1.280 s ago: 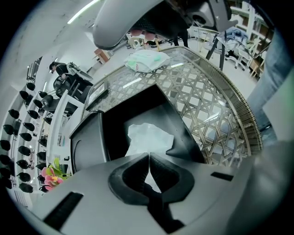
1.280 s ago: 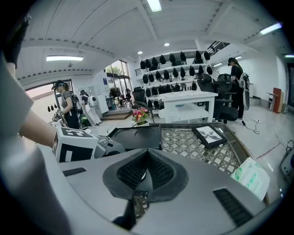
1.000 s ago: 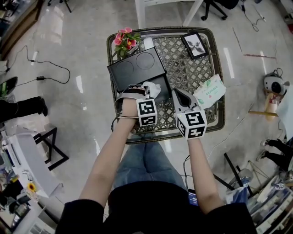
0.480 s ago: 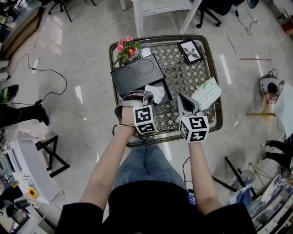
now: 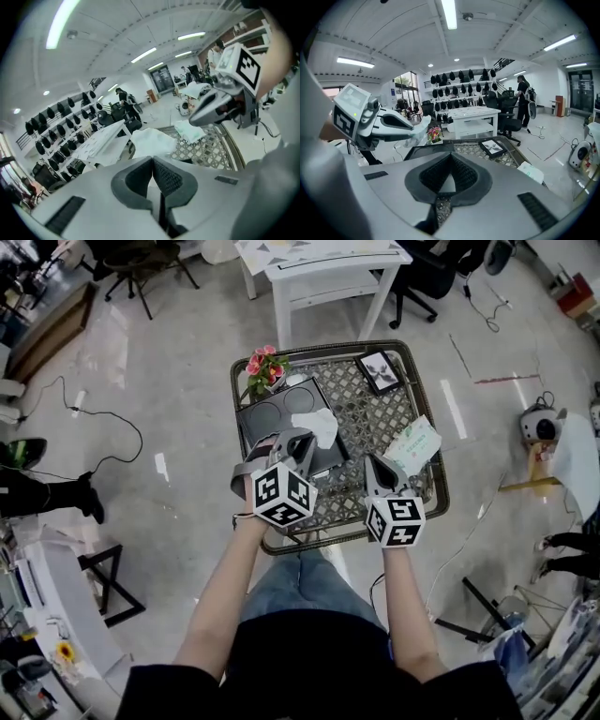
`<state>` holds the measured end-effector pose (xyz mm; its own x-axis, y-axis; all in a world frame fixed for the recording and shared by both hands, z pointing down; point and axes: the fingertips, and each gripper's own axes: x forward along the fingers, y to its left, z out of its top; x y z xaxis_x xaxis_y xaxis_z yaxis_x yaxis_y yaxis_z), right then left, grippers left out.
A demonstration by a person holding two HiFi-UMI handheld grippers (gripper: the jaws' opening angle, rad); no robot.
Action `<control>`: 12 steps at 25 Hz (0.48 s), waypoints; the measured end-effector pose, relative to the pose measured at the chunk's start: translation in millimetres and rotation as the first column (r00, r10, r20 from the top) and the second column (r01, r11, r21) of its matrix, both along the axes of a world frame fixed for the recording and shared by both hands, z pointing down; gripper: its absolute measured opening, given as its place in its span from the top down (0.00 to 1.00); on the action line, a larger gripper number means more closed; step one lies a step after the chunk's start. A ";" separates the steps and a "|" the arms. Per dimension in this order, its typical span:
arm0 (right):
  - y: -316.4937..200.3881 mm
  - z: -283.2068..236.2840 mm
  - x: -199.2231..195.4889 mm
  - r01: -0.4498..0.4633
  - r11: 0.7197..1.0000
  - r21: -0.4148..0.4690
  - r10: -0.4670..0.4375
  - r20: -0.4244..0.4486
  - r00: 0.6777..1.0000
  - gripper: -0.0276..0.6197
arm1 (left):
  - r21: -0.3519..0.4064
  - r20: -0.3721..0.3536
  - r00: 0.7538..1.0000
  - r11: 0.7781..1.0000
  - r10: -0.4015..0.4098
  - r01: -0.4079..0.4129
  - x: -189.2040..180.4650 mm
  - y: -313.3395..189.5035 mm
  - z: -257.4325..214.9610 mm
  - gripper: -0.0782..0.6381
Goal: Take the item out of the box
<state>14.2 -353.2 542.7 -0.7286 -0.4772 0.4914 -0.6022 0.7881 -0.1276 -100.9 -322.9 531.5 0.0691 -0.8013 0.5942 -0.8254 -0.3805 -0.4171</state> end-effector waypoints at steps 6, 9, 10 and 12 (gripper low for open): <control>11.4 -28.5 5.5 -0.044 0.998 0.038 0.041 0.068 0.997 0.95 | 0.168 -0.177 0.979 0.977 -0.101 0.131 -12.7 10.4 -57.7 0.86; 16.5 -42.2 8.8 -0.061 0.997 0.053 0.056 0.102 0.993 0.95 | 0.212 -0.266 0.955 0.958 -0.135 0.194 -18.2 19.3 -75.8 0.86; 18.0 -46.7 9.9 -0.068 0.996 0.056 0.061 0.117 0.991 0.95 | 0.227 -0.312 0.939 0.948 -0.144 0.221 -20.5 22.6 -81.6 0.86; 20.1 -56.0 12.4 -0.087 0.994 0.062 0.076 0.157 0.985 0.95 | 0.259 -0.414 0.897 0.925 -0.155 0.280 -26.2 29.7 -93.8 0.86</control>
<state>26.5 -333.1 486.7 -0.7501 -0.5667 0.3409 -0.6423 0.7470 -0.1715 -127.1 -293.2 437.7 0.0413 -0.9584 0.2825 -0.9895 -0.0784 -0.1211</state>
